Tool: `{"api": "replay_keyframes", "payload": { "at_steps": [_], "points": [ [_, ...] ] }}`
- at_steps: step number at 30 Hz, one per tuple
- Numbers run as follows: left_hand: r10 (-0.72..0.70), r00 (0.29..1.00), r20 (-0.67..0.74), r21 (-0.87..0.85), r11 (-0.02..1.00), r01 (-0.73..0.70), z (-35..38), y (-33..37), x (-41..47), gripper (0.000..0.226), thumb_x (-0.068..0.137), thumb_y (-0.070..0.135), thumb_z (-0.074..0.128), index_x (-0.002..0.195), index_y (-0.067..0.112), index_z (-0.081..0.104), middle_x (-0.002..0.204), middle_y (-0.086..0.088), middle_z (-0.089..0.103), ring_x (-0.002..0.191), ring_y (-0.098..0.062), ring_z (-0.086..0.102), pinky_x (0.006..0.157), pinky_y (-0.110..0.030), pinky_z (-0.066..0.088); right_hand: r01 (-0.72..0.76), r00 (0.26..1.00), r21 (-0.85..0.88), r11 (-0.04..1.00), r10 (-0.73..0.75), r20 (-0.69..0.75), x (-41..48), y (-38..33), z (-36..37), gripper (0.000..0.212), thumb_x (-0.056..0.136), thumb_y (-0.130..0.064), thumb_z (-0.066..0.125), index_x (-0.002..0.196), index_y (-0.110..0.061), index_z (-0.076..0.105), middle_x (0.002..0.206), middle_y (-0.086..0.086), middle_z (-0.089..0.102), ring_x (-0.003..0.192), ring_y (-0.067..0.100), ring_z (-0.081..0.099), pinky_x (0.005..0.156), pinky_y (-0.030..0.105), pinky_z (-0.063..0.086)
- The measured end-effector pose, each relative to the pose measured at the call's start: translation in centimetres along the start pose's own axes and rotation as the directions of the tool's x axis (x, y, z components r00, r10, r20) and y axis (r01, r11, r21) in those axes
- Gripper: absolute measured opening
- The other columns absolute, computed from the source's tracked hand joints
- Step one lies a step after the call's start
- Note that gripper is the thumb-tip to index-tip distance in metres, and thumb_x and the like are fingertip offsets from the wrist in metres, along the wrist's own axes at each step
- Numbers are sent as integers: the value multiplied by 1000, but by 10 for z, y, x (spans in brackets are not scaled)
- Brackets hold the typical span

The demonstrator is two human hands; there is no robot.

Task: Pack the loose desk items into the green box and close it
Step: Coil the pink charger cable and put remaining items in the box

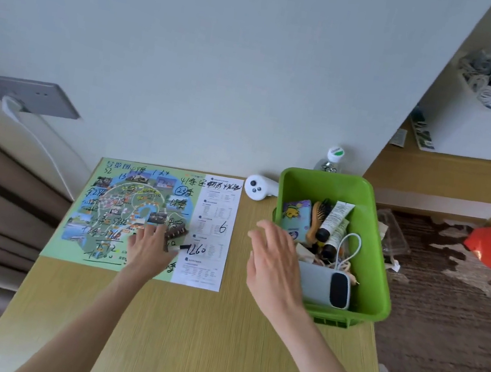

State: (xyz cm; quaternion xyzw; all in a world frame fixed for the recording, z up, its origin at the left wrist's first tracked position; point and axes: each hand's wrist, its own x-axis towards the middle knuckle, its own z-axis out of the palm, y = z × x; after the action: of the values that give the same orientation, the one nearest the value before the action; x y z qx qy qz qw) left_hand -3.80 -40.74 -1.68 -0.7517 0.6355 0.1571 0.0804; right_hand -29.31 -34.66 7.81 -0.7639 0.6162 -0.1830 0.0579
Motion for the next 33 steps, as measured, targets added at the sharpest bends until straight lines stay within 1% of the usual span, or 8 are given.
{"api": "replay_keyframes", "payload": {
  "at_steps": [5,8,11,16,18,23,28,33],
  "points": [
    [84,988,-133,69,995,-75,14,-6,-2,58,93,50,54,141,19,42,131,-2,54,122,-23,48,104,-38,30,-8,1000,33,999,8,-16,-1,3,0,35,76,4,69,108,-7,63,114,5,56,108,21,56,102,37,45],
    [115,975,-190,-86,987,-134,-1,8,-6,56,89,50,60,132,15,50,120,-3,59,113,-25,54,96,-40,41,-3,1000,121,993,6,-22,-2,6,-4,30,80,2,66,108,-9,62,116,3,55,107,19,56,100,35,46],
    [176,952,-251,-270,931,-244,-31,44,-15,50,87,53,62,118,15,54,102,1,62,94,-20,61,72,-35,52,19,998,195,981,-8,-57,-4,21,-16,22,88,-7,62,110,-11,63,120,2,54,102,17,58,93,31,49],
    [283,897,-339,-448,790,-418,-83,130,-39,54,86,63,54,123,25,45,79,22,63,76,-8,62,54,-28,44,-60,985,158,986,84,-151,-17,75,-47,19,90,-11,61,108,-10,66,118,2,57,96,16,57,82,29,49],
    [338,860,-382,-475,727,-497,-96,166,-51,51,87,67,45,122,30,39,69,28,62,69,-2,60,52,-26,37,-160,966,97,982,176,-192,-26,103,-59,23,88,-8,62,111,-7,64,118,5,56,103,20,56,88,32,47],
    [453,738,-500,-280,721,-633,-92,242,-72,46,99,54,35,127,19,40,106,0,68,96,-25,62,59,-34,42,-411,886,91,907,421,-194,-50,148,-71,42,87,-14,65,124,-2,51,121,13,51,109,29,55,88,40,49],
    [442,840,-316,-27,880,-474,-63,270,-78,65,95,64,31,132,11,41,120,-8,51,109,-25,48,81,-34,47,-427,885,228,875,457,-93,-57,155,-59,41,94,-23,59,129,-7,48,125,8,53,105,22,59,79,25,44],
    [452,772,-448,-36,853,-520,-67,254,-75,55,96,59,38,119,12,53,115,-8,52,106,-26,47,85,-35,43,-427,889,269,863,455,-50,-55,157,-53,33,97,-21,55,128,-10,49,122,4,61,101,20,63,79,30,50]
  ]
}}
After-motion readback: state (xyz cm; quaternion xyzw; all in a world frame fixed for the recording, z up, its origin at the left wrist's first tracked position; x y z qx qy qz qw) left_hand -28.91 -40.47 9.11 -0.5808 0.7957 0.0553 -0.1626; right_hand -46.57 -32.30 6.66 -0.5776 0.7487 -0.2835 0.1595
